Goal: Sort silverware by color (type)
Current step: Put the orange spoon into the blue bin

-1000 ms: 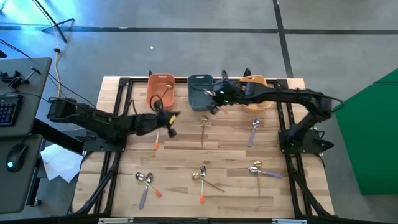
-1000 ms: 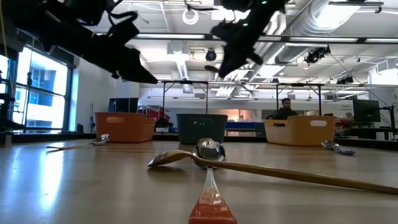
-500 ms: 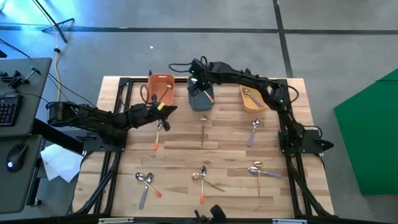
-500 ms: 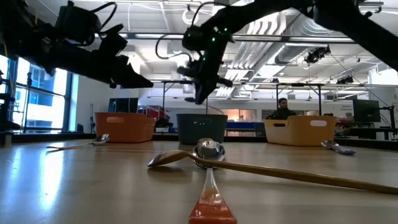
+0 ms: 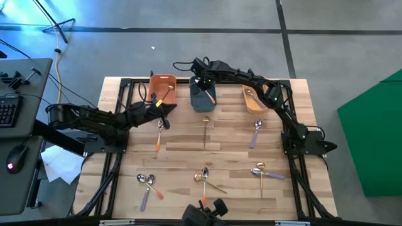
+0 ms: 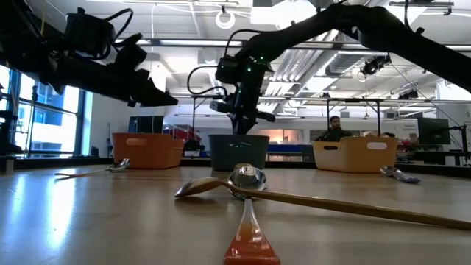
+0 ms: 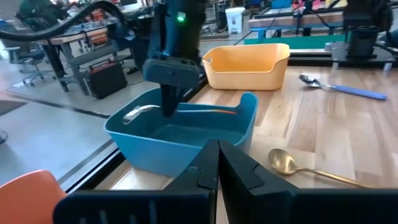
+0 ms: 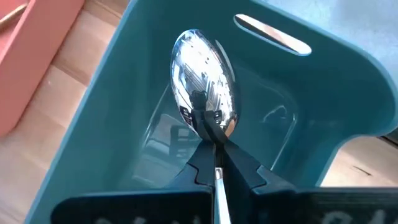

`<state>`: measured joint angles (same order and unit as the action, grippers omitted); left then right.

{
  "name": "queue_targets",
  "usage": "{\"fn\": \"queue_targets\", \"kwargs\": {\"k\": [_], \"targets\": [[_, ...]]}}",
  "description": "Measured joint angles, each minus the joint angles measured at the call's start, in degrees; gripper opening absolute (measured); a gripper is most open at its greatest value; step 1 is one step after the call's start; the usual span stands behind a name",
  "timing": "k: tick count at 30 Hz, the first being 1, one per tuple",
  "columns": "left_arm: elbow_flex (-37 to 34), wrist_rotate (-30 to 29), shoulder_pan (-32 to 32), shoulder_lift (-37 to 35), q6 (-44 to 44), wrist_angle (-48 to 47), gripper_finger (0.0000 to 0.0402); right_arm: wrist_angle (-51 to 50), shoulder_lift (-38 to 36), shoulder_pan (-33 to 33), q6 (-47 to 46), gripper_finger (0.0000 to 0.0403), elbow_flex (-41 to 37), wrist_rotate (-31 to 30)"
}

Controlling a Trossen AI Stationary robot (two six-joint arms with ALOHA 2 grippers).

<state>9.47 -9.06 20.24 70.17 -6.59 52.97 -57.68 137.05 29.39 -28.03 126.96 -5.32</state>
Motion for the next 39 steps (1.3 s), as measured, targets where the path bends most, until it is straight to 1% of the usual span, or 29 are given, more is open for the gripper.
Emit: {"fn": "queue_targets", "kwargs": {"k": [10,17,23,30,33,39], "targets": [[0.00,0.11,0.82,0.00,0.33,0.04,0.0000,-0.26,0.11,-0.40,1.01,0.0000,-0.02,0.00],[0.00,0.15,0.82,0.00,0.35,0.04,0.0000,-0.38,2.27,-0.61,1.03,0.0001,-0.13,0.02],[0.00,0.14,0.80,0.00,0.37,0.04,0.0000,-0.31,2.19,-0.53,0.98,0.0013,-0.11,0.00],[0.00,0.13,0.80,0.00,0.37,0.04,0.0000,-0.19,2.76,-0.52,1.03,0.0015,-0.09,0.33],[0.00,0.13,0.80,0.00,0.38,0.04,0.0000,-0.34,3.08,-0.52,1.05,0.0028,-0.09,1.17],[0.00,0.13,0.80,0.00,0.37,0.00,0.0000,-0.34,3.23,-0.52,2.86,0.0076,0.02,1.27]]}}
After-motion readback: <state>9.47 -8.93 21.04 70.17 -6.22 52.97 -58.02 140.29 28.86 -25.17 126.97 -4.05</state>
